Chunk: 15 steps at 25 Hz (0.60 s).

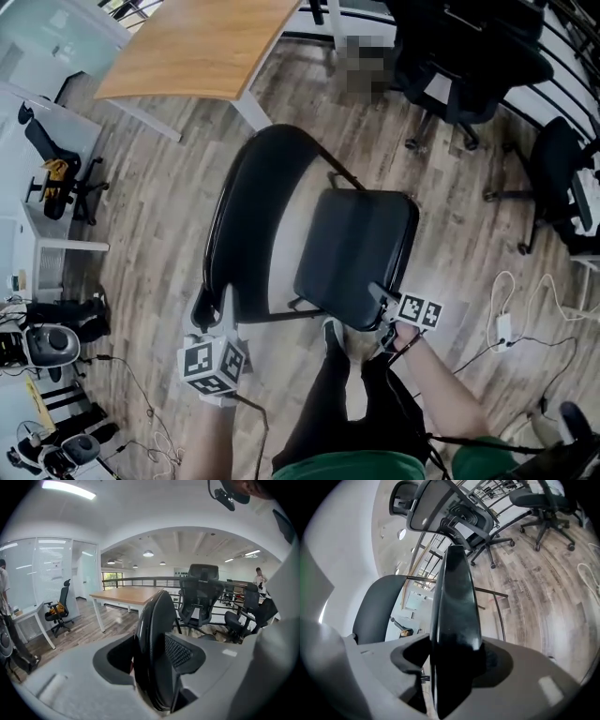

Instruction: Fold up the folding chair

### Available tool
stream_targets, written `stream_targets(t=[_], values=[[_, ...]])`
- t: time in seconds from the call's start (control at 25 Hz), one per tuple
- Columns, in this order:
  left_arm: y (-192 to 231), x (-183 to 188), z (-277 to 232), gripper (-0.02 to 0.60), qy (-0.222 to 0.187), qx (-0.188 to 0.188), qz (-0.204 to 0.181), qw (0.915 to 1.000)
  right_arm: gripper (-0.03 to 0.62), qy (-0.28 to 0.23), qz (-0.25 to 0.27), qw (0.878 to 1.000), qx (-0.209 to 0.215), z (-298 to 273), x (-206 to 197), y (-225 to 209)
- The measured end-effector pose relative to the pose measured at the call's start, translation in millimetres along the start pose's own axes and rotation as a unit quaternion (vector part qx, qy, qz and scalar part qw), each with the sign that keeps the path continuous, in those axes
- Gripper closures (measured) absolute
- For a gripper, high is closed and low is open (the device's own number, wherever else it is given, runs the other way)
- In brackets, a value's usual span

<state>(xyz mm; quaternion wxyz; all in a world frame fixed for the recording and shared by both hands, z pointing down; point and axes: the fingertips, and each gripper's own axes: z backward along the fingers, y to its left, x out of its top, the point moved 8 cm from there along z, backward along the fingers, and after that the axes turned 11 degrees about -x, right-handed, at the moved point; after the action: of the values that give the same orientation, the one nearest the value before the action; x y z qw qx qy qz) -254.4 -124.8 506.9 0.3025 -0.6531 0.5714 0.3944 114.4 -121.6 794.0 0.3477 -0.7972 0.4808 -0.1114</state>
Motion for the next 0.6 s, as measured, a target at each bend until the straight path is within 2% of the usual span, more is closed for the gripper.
stream_targets(t=[0.48, 0.6], values=[[-9.6, 23.1, 26.7, 0.387, -0.017, -0.018, -0.013, 0.9996, 0.370, -0.005, 0.018, 0.998, -0.068, 3.1, -8.9, 84.4], [-16.5, 29.0, 32.1, 0.391, -0.022, -0.026, -0.025, 0.9991, 0.378, -0.003, 0.020, 0.997, -0.073, 3.1, -9.5, 104.7]])
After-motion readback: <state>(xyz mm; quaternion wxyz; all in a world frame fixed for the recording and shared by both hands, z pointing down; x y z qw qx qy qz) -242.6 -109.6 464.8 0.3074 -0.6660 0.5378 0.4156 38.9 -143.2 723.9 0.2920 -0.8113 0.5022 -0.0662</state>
